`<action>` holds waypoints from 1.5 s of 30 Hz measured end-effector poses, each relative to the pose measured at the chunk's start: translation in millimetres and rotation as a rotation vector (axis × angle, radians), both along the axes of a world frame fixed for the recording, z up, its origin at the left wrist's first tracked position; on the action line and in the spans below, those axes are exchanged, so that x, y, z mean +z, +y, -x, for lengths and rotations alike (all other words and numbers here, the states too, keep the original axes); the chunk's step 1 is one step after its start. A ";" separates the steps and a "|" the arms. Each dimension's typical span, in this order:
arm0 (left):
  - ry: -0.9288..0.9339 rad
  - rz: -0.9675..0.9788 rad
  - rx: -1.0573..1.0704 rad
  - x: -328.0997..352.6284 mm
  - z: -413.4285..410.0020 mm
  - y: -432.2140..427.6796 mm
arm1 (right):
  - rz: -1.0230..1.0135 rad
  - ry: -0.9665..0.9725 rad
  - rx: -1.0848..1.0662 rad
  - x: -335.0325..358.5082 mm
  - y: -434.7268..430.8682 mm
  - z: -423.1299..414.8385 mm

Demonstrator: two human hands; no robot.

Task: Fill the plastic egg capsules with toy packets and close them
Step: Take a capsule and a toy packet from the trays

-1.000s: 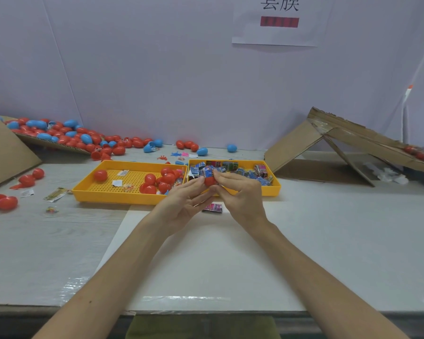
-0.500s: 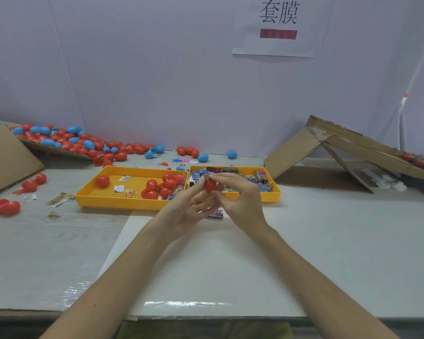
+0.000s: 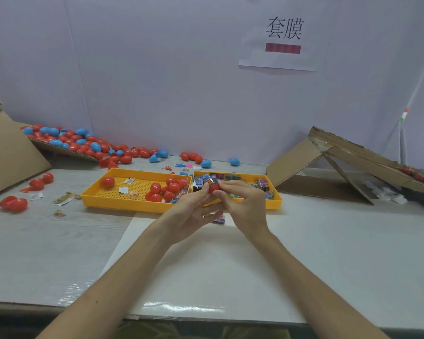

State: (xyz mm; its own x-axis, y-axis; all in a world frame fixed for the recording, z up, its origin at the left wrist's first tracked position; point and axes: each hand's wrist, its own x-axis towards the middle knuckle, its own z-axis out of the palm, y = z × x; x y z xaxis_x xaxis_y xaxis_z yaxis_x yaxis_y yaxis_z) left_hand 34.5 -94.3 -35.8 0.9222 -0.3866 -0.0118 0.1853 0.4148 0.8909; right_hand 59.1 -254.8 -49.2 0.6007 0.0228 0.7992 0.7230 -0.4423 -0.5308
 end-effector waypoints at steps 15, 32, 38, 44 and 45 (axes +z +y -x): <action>0.002 -0.004 0.065 -4.6 -2.1 -0.8 | 0.100 -0.072 0.044 -5.6 -2.0 -1.7; 0.017 0.030 0.136 -5.0 -7.5 2.5 | 0.002 0.060 0.074 -4.1 -0.2 -0.4; -0.011 0.021 0.143 -5.6 -10.0 1.2 | 0.017 0.056 0.095 -4.8 -2.0 -2.6; -0.025 0.024 0.146 -6.1 -9.6 0.1 | 0.114 -0.066 0.051 -5.2 0.4 -2.6; -0.023 0.033 0.149 -6.1 -9.6 0.2 | 0.120 -0.076 0.046 -5.7 0.6 -2.6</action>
